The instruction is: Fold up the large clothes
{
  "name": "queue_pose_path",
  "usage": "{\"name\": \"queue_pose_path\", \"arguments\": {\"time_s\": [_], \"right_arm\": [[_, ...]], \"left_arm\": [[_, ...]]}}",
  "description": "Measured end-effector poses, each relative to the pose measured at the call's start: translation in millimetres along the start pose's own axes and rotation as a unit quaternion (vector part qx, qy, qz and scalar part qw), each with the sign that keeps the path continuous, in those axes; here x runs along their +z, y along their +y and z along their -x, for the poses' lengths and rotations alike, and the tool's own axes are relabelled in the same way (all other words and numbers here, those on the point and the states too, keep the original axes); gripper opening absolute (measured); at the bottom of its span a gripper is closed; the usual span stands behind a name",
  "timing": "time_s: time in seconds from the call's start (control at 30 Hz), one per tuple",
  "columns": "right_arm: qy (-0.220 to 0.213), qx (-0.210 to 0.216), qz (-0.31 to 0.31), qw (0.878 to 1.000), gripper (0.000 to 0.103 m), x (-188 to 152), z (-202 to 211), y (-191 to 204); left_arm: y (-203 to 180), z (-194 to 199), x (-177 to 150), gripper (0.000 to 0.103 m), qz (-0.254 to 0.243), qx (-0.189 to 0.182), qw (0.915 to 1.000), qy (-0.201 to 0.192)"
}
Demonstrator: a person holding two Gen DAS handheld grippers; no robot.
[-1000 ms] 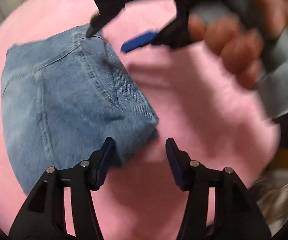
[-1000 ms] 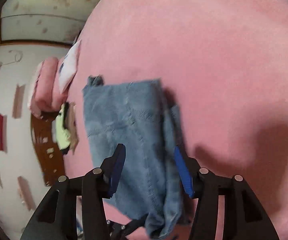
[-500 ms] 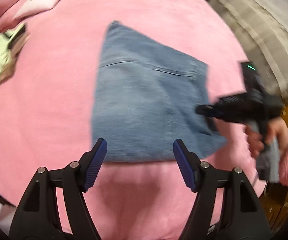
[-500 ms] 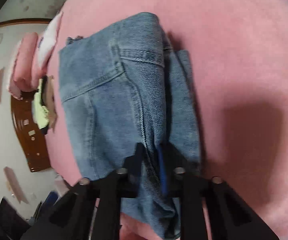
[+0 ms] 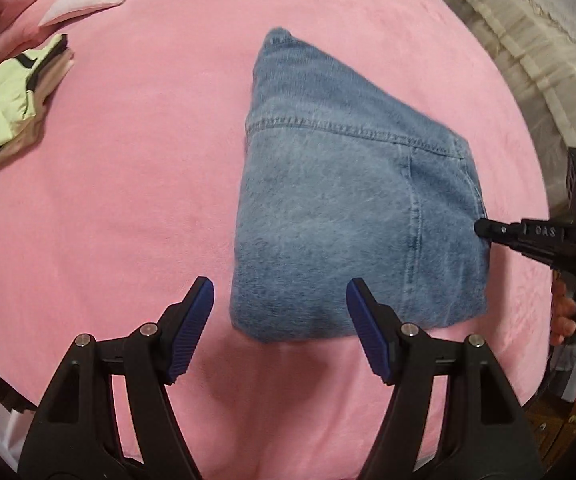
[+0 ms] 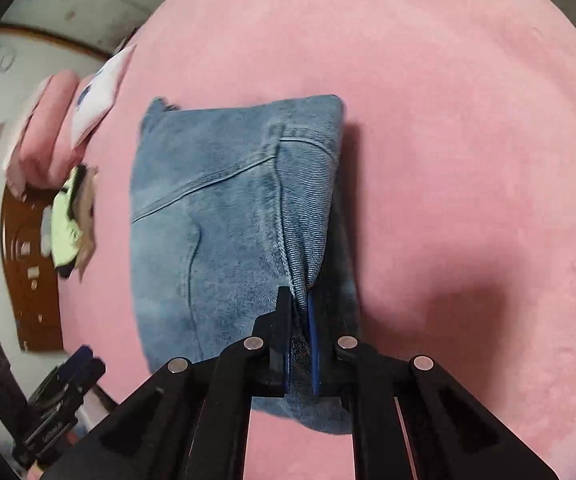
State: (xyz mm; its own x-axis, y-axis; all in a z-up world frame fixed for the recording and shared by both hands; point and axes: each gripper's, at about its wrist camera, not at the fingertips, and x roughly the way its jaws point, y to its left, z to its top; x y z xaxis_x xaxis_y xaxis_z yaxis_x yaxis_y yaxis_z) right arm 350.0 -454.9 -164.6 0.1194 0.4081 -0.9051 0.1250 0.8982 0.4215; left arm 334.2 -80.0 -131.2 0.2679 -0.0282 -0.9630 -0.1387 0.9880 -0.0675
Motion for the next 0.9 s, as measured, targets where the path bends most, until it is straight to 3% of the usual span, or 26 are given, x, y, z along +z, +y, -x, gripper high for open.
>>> {"name": "queue_pose_path", "arguments": {"time_s": [0.2,0.37,0.5,0.57,0.67,0.77,0.9], "right_arm": [[0.001,-0.075,-0.007,0.997,0.007,5,-41,5],[-0.026,-0.029,-0.056,0.998,0.01,-10,-8,4],[-0.071,-0.079,0.008,0.994,0.01,-24,39,23],[-0.082,-0.078,0.045,0.993,0.012,-32,58,40],[-0.058,-0.047,0.093,0.993,0.013,-48,62,68],[-0.01,0.034,0.104,0.994,0.013,-69,44,88],[0.027,0.025,0.13,0.991,0.012,-96,9,103]], "left_arm": [[16,-26,18,0.066,-0.018,-0.003,0.9992,0.035],[13,-17,29,0.045,-0.039,-0.028,0.9983,0.033],[8,-9,30,0.031,-0.045,-0.051,0.9971,0.034],[5,-7,30,0.02,-0.042,-0.066,0.9962,0.038],[2,-9,30,0.013,-0.029,-0.097,0.9935,0.051],[-3,-27,26,0.009,-0.02,-0.103,0.9918,0.073],[-8,-72,2,0.009,-0.003,-0.097,0.9843,0.147]]}}
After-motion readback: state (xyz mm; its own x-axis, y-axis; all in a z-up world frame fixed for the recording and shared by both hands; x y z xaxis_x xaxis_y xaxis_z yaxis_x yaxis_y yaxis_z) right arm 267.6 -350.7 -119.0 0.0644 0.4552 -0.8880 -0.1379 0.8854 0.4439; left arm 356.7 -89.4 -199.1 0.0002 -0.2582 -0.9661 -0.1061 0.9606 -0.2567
